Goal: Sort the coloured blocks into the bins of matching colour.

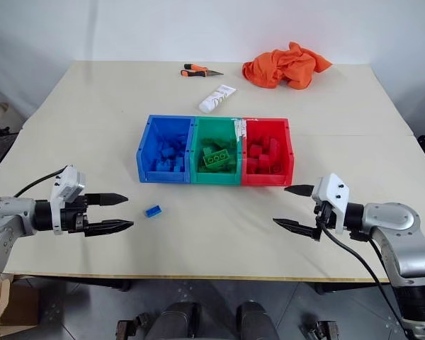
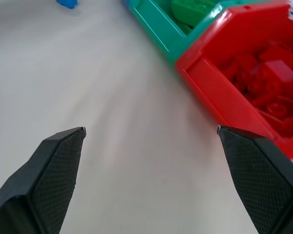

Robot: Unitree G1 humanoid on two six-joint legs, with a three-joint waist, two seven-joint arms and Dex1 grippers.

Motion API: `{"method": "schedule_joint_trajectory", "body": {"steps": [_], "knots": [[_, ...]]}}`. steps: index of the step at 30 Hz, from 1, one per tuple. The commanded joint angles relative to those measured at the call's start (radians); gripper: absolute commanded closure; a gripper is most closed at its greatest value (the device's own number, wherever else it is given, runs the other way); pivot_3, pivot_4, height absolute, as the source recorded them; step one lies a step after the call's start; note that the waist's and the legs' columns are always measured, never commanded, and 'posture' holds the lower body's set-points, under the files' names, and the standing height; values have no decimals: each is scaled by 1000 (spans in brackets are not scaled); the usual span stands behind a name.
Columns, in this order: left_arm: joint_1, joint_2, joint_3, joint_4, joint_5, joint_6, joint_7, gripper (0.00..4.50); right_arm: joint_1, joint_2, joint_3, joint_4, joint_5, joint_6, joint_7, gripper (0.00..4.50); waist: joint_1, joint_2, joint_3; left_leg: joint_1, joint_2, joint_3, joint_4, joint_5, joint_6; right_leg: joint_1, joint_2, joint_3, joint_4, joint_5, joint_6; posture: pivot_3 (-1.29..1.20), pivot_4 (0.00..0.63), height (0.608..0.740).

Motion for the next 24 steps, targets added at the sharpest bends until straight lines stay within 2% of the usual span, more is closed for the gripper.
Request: {"method": "schedule_joint_trajectory", "body": {"steps": [1,6,14,17,24], "knots": [[9,-23,29,-26,3,-91,5,35,-10,1,-6,-7,8,-18,17,0,0,0,0,0,0,0,0,0,0,0,0,0,0,0,0,0,150,740],[22,-90,-52,-21,105,-216,72,35,-12,0,-10,-7,10,-17,21,0,-1,0,0,0,0,0,0,0,0,0,0,0,1,0,0,0,150,740],[-29,-180,-157,158,246,-395,130,35,14,-8,-25,-29,13,-5,10,0,1,0,0,0,0,1,1,0,0,-1,1,0,2,0,0,0,150,740],[-59,-199,-179,234,289,-463,150,577,18,-11,-29,-34,15,-2,7,0,3,0,0,0,0,1,1,0,0,-1,0,0,2,0,0,0,150,740],[-93,-219,-184,268,274,-471,140,2597,33,-21,-50,-44,22,2,5,0,2,1,0,0,0,1,1,0,0,-1,0,0,3,0,0,0,150,740]]}}
